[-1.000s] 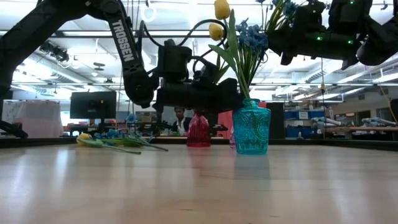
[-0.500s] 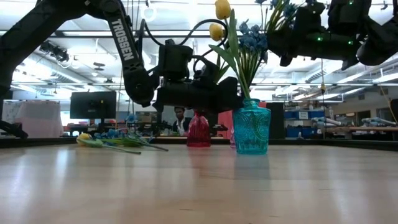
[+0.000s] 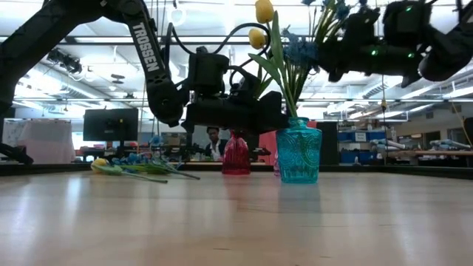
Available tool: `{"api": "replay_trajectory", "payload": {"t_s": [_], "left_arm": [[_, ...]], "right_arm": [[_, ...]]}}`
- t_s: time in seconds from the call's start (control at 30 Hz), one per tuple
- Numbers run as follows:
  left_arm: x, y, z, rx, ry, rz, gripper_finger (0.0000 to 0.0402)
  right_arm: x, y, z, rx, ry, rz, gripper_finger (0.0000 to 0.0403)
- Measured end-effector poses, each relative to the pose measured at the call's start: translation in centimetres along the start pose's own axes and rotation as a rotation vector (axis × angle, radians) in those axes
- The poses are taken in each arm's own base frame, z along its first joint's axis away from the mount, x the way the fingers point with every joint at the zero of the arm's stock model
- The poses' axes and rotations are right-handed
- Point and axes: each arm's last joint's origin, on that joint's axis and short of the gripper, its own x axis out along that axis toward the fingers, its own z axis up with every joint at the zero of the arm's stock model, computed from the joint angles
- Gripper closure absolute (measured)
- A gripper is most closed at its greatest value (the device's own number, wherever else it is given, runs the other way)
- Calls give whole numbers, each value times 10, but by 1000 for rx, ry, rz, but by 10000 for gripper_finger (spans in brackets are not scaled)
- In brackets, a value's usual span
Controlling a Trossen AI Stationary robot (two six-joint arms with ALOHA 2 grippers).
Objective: Sort flowers into vase by color
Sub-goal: Put the blue flowers into the pink vase
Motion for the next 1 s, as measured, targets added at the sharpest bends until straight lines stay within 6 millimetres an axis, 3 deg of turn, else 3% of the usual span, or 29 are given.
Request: {"api": "replay_trajectory", "payload": {"t_s": [0.23, 0.43, 1.0], "left_arm": [[0, 0, 0, 2, 2, -2, 280], [0, 0, -1, 7, 3, -2, 280], [0, 0, -2, 9, 12, -4, 280]], "right_arm": [[13, -2, -20, 7, 104, 3, 368], [14, -2, -21, 8, 108, 3, 368], [2, -3, 11, -70, 22, -36, 368]]}}
